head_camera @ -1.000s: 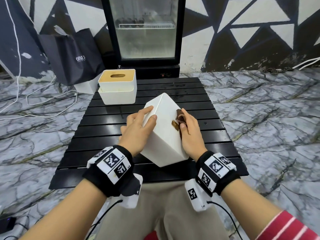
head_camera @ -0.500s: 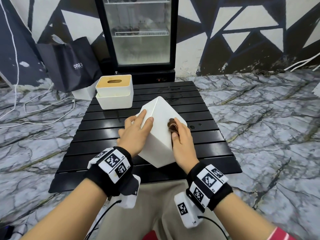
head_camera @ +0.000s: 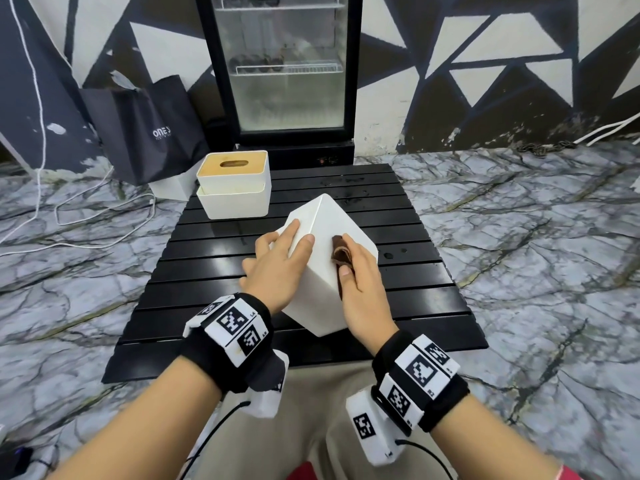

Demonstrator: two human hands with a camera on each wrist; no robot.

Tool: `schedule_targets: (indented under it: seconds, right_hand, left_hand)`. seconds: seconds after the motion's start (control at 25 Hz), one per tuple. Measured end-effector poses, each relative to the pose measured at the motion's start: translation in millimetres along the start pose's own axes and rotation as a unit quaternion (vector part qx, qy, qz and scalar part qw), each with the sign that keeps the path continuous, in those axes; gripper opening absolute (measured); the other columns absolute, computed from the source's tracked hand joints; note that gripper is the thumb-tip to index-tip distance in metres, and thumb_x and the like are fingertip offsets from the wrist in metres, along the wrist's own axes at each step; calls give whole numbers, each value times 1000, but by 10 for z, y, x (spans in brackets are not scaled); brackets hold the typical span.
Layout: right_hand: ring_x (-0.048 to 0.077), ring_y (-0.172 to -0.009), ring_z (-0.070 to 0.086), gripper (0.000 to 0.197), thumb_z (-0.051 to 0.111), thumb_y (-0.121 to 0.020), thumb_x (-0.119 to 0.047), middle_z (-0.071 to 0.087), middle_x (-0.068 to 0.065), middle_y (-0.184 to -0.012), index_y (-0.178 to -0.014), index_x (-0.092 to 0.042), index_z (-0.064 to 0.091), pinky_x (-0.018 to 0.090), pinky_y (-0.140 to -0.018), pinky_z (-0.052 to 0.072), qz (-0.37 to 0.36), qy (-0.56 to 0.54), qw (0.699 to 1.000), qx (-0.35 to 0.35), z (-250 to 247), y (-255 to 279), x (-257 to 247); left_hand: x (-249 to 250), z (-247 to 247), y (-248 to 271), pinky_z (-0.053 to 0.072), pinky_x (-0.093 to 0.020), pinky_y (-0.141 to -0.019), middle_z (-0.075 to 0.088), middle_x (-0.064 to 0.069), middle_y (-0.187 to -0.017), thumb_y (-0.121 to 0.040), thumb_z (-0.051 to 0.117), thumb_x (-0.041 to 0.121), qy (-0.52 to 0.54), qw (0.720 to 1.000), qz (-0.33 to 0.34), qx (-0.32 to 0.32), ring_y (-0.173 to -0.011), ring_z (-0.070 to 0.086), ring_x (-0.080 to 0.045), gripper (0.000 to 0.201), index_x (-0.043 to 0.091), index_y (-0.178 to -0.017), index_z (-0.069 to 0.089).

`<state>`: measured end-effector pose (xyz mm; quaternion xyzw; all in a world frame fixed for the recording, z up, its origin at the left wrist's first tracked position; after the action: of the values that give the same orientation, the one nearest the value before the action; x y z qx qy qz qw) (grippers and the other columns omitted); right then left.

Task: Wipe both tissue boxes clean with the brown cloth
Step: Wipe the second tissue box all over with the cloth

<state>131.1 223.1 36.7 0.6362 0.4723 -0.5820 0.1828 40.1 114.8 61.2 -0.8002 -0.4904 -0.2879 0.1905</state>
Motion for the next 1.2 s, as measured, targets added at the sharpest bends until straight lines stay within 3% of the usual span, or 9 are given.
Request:
schedule_targets:
  seconds: [0.12,0.28,0.44,0.56,0.68,0.8,0.92,1.08,1.2]
  right_hand:
    - [14,-131,29,54,30,-85,-23,36,-1,-141,-139,-20,32,33,-113,21,-28,-13,999,-25,96,-16,-177]
    - [14,-131,31,53,30,-86,-25,37,-2,-140,-139,-22,32,39,-113,23,-23,-10,1000,-19,55,-21,-97]
    - [16,-131,31,53,30,-86,-23,36,0,-141,-139,-21,31,38,-113,23,-36,-7,999,-29,94,14,-174]
    - [18,-131,31,52,30,-88,-21,36,2,-141,-139,-18,31,40,-113,24,-71,-9,996,-49,113,-72,-233]
    - [17,-131,33,52,30,-88,-21,37,2,-141,-139,-19,30,42,-112,24,-61,1,997,-41,40,-217,-116]
    - [17,-132,30,52,30,-88,-23,35,1,-143,-139,-21,28,42,-113,24,-54,4,998,-33,29,-176,-71]
    - [17,-133,30,48,30,-90,-21,35,1,-142,-137,-27,27,41,-113,24,-86,-8,996,-37,60,-141,-132]
    - [13,-129,34,48,30,-90,-18,37,-11,-132,-138,-20,32,36,-112,26,-84,-8,996,-26,0,-351,-113]
    - [15,-128,35,45,32,-95,-11,35,-10,-129,-139,-20,31,33,-112,24,-45,4,999,-27,-73,-472,-48]
  left_hand:
    - [-2,16,4,22,-44,-105,18,20,-152,-58,0,81,-18,1000,11,-9,-133,25,-19,91,50,-140,25]
    - [54,-41,72,18,-38,-102,25,14,-148,-55,8,83,66,997,-35,1,-132,25,-18,88,56,-137,24]
    - [134,-79,149,18,-39,-108,27,8,-146,-51,10,84,93,994,-48,10,-130,26,-21,90,58,-136,26]
    - [153,-91,171,20,-42,-112,27,8,-146,-59,14,84,97,994,-46,7,-131,26,-22,81,58,-135,28]
    - [171,-84,182,19,-41,-112,24,7,-148,-68,18,76,81,996,-49,-1,-132,24,-26,73,56,-138,25]
    - [161,-69,168,20,-40,-110,24,11,-148,-63,15,82,66,997,-38,-2,-133,25,-25,79,57,-138,23]
    - [171,-63,157,22,-44,-113,28,7,-146,-54,14,84,90,995,-30,2,-132,28,-22,87,57,-136,27]
    - [220,-66,154,18,-46,-113,27,8,-145,-52,14,82,75,997,-28,-12,-130,26,-24,91,55,-137,27]
    - [194,-73,146,17,-46,-114,28,8,-145,-52,16,82,87,996,-30,-9,-132,25,-23,90,55,-137,29]
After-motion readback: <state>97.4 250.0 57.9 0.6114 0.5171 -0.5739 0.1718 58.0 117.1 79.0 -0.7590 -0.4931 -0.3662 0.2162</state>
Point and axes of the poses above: each hand's wrist, its own y-axis away from the middle knuckle, its own z-axis out of the palm, x = y × z, the point moved 1 cm from there along -y, towards the middle knuckle
